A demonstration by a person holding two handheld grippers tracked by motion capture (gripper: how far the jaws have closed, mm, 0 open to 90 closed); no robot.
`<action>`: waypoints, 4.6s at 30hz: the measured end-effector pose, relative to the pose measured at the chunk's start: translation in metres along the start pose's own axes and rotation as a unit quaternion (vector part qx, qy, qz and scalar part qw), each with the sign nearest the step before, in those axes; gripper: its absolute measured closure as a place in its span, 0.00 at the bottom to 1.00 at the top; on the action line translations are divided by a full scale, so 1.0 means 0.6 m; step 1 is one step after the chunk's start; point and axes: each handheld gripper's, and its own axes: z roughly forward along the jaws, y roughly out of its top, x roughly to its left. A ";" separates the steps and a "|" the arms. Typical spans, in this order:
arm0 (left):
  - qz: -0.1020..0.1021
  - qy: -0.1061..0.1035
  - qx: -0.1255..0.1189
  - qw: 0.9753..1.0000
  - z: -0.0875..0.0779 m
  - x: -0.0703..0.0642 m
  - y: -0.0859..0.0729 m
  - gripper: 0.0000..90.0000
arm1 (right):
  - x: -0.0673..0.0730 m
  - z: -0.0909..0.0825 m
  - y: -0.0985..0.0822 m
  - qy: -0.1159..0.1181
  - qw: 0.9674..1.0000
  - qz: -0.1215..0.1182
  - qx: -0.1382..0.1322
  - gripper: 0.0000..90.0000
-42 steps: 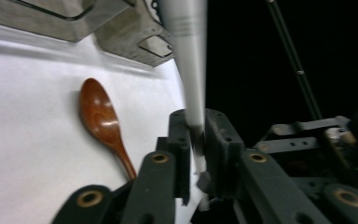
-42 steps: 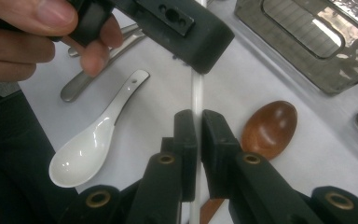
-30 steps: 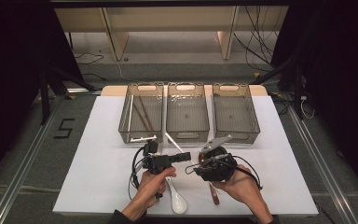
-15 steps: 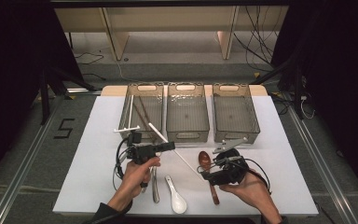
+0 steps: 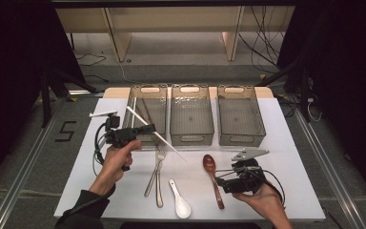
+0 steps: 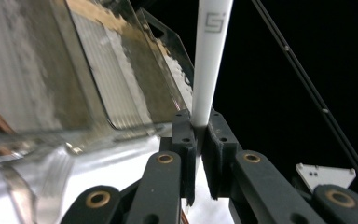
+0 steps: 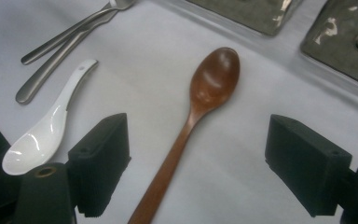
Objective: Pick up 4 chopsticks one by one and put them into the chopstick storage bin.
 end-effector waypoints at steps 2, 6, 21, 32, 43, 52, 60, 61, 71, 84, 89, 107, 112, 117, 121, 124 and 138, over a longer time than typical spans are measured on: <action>0.002 0.004 -0.006 1.000 -0.006 0.001 0.016 0.93 | -0.002 0.000 -0.005 0.002 1.000 0.004 0.000 0.25; 0.007 0.017 -0.017 1.000 -0.018 0.001 0.046 0.93 | -0.004 -0.001 -0.009 0.000 1.000 0.004 -0.002 0.24; 0.018 0.077 -0.036 0.996 -0.041 0.020 0.138 0.93 | -0.005 -0.003 -0.013 -0.001 1.000 0.004 -0.003 0.24; 0.020 0.131 -0.022 0.991 -0.017 0.042 0.165 0.93 | -0.003 -0.004 -0.014 -0.001 1.000 0.001 -0.005 0.24; 0.023 0.159 0.005 0.987 0.019 0.061 0.160 0.92 | -0.002 -0.005 -0.014 0.000 1.000 0.000 -0.006 0.24; 0.031 0.178 0.029 0.983 0.038 0.065 0.157 0.92 | -0.001 -0.004 -0.015 0.002 1.000 -0.003 -0.005 0.24; 0.037 0.187 0.050 0.980 0.050 0.070 0.150 0.92 | -0.001 -0.004 -0.015 0.003 1.000 -0.004 -0.006 0.25; 0.037 0.186 0.052 0.980 0.051 0.071 0.149 0.92 | -0.001 -0.004 -0.015 0.003 1.000 -0.004 -0.005 0.25; 0.045 0.192 0.076 0.977 0.064 0.071 0.147 0.92 | -0.001 -0.004 -0.015 0.003 1.000 -0.004 -0.006 0.25; 0.036 0.213 0.079 0.973 0.080 0.080 0.146 0.69 | -0.001 -0.003 -0.014 0.006 1.000 -0.006 -0.004 0.25; 0.047 0.214 0.089 0.972 0.085 0.073 0.145 0.54 | -0.001 -0.003 -0.014 0.006 1.000 -0.006 -0.004 0.25; 0.111 0.154 0.097 0.977 0.043 0.002 0.092 0.32 | -0.001 -0.007 -0.015 0.003 1.000 -0.004 -0.010 0.26; 0.113 0.151 0.105 0.976 0.029 0.003 0.063 0.29 | -0.001 -0.008 -0.016 0.002 1.000 -0.005 -0.012 0.26; 0.118 0.143 0.103 0.977 0.013 0.006 0.037 0.28 | -0.001 -0.008 -0.016 0.001 1.000 -0.004 -0.016 0.26; 0.127 0.146 0.108 0.975 0.006 0.006 0.015 0.28 | -0.001 -0.006 -0.017 0.002 1.000 -0.006 -0.014 0.26; 0.131 0.149 0.123 0.972 0.007 0.008 0.000 0.28 | 0.000 -0.004 -0.018 0.002 1.000 -0.007 -0.013 0.26; 0.158 0.184 0.176 0.954 0.009 0.006 -0.049 0.26 | -0.006 -0.003 -0.027 0.002 1.000 -0.003 -0.019 0.26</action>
